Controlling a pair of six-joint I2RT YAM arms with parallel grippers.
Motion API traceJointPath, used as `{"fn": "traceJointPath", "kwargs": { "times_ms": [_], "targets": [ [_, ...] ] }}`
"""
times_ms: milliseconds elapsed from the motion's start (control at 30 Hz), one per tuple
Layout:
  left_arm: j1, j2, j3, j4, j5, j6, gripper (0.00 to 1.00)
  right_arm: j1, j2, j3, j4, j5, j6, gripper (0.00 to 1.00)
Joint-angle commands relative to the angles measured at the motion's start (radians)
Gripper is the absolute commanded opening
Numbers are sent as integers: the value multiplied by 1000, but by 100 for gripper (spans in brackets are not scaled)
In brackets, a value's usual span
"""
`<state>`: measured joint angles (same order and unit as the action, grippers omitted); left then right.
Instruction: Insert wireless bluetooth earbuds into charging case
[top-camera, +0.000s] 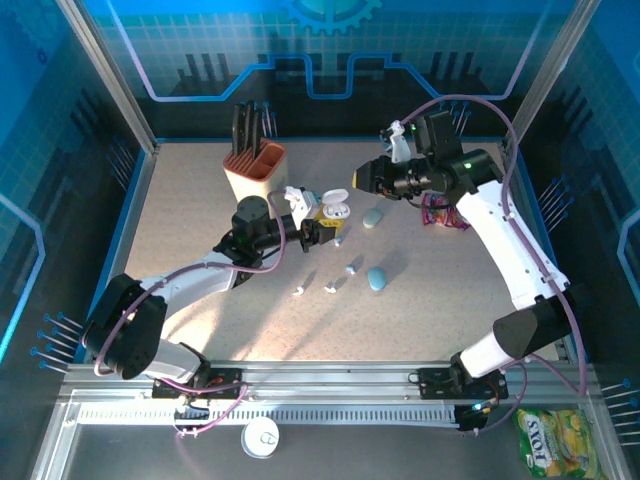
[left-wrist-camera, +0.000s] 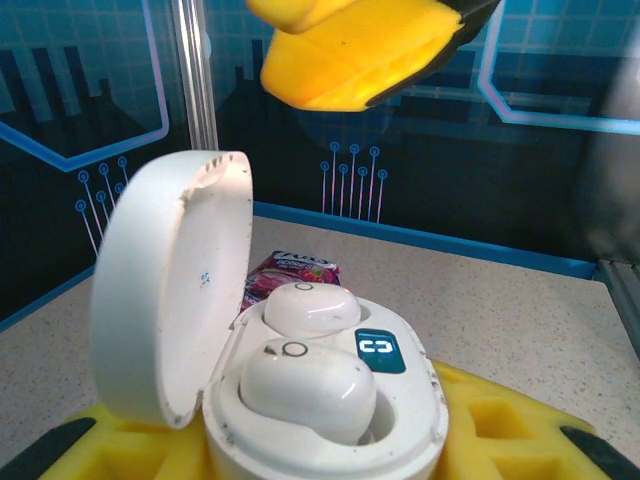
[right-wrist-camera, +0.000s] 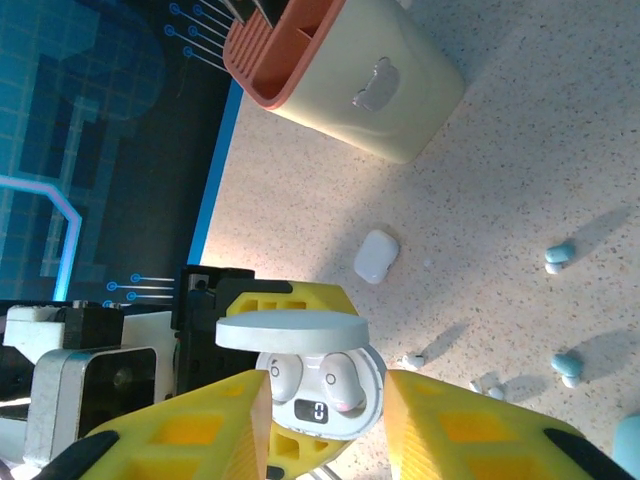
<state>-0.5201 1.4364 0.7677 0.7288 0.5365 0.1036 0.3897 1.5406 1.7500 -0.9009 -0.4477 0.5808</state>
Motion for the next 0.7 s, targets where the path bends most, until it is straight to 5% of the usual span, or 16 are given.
{"fn": "traceJointPath", "kwargs": {
  "times_ms": [0,300,667],
  "targets": [
    [-4,7,10,39,26,5,33,27,59,103,-32,6,-35,33],
    [-4,2,13,52,8,-25,33,93,177,205,-121,1,-136,29],
    [-4,36,18,166,5,-112,33,51,41,43,-31,-38,-84,30]
  ]
}}
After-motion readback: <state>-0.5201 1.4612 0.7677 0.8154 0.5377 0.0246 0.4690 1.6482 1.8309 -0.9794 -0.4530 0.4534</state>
